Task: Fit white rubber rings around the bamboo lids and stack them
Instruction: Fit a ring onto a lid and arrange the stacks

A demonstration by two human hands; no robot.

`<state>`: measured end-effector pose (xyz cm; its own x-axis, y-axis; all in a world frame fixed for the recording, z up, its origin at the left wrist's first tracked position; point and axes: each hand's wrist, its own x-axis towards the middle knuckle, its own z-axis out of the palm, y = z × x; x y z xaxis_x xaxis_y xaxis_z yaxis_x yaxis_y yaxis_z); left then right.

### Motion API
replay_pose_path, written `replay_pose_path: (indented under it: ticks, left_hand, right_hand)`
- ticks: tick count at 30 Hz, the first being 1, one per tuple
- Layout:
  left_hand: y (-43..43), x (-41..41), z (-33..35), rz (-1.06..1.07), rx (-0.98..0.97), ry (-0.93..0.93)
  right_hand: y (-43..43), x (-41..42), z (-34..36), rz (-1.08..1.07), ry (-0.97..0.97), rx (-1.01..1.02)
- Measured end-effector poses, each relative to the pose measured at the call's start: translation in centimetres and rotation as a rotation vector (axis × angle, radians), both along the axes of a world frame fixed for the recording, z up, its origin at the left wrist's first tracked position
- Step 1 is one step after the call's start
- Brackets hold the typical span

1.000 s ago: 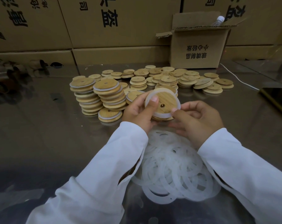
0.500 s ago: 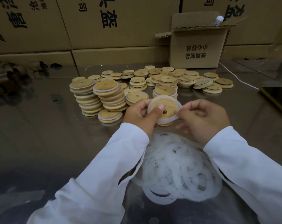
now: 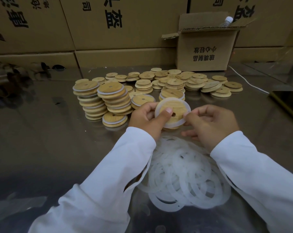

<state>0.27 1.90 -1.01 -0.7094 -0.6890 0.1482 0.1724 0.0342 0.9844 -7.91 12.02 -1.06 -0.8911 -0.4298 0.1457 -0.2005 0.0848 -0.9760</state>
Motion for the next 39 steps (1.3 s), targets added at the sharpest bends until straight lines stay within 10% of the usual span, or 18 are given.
replay_pose_path:
  ticks: [11,39]
  left_hand:
    - [-0.3,0.1,-0.5,-0.104,-0.082,-0.111]
    - [-0.9,0.3,0.0,-0.094,-0.226,-0.005]
  right_hand:
    - [0.3,-0.3,0.0,-0.039,0.345,0.061]
    - [0.4,-1.4,1.0,0.09,0.303,0.025]
